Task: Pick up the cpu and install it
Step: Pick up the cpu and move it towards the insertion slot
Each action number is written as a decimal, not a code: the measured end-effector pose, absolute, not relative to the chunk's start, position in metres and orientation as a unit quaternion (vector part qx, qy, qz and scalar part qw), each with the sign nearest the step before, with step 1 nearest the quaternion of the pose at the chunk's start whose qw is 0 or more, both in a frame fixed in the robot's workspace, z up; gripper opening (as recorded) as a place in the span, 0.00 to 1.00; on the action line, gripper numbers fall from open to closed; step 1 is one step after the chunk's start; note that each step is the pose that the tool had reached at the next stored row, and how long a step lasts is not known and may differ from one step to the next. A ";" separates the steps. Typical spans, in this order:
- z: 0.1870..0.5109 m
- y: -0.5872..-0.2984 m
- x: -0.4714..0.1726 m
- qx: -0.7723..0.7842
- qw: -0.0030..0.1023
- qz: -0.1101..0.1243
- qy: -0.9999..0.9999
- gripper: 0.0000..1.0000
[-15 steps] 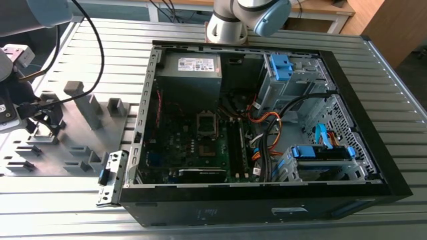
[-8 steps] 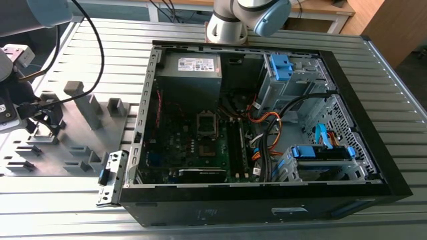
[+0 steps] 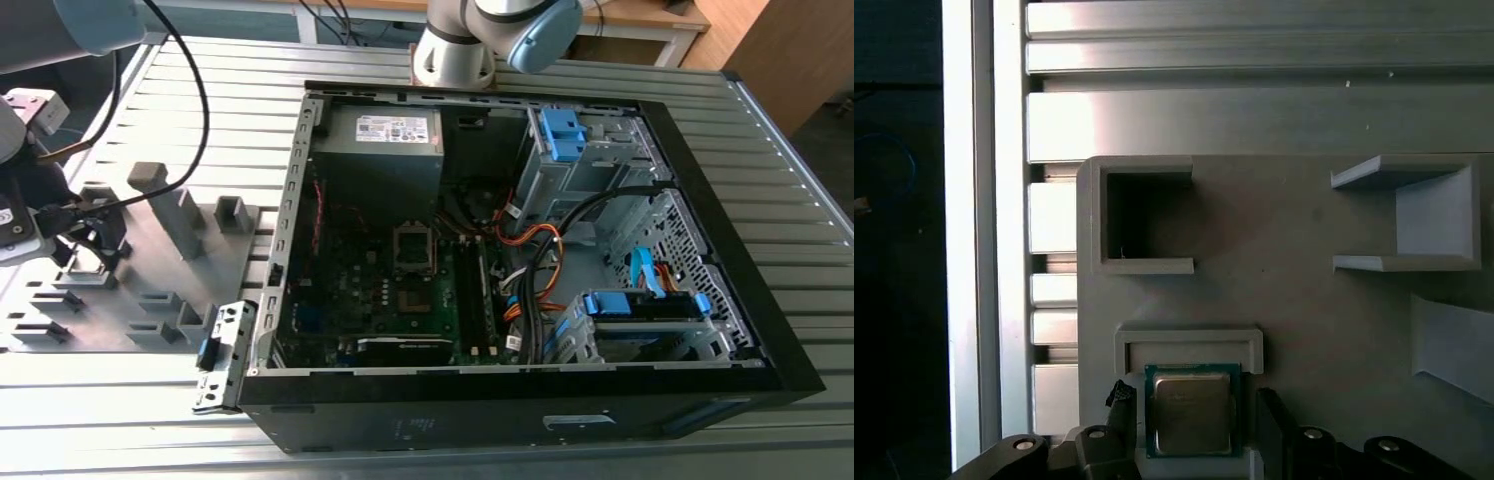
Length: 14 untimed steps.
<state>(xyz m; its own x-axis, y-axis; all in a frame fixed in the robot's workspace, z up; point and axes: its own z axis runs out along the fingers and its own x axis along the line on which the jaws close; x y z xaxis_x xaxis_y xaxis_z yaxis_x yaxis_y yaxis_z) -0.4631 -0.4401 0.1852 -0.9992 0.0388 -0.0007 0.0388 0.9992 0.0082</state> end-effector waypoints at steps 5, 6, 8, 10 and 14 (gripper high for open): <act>0.185 -0.440 -0.463 0.014 0.000 0.004 1.000 0.59; 0.185 -0.440 -0.463 0.012 0.000 0.004 1.000 0.59; 0.185 -0.440 -0.463 0.011 0.000 0.004 1.000 0.59; 0.185 -0.440 -0.463 0.008 0.000 0.004 1.000 0.59; 0.185 -0.440 -0.463 -0.003 0.000 0.004 1.000 0.59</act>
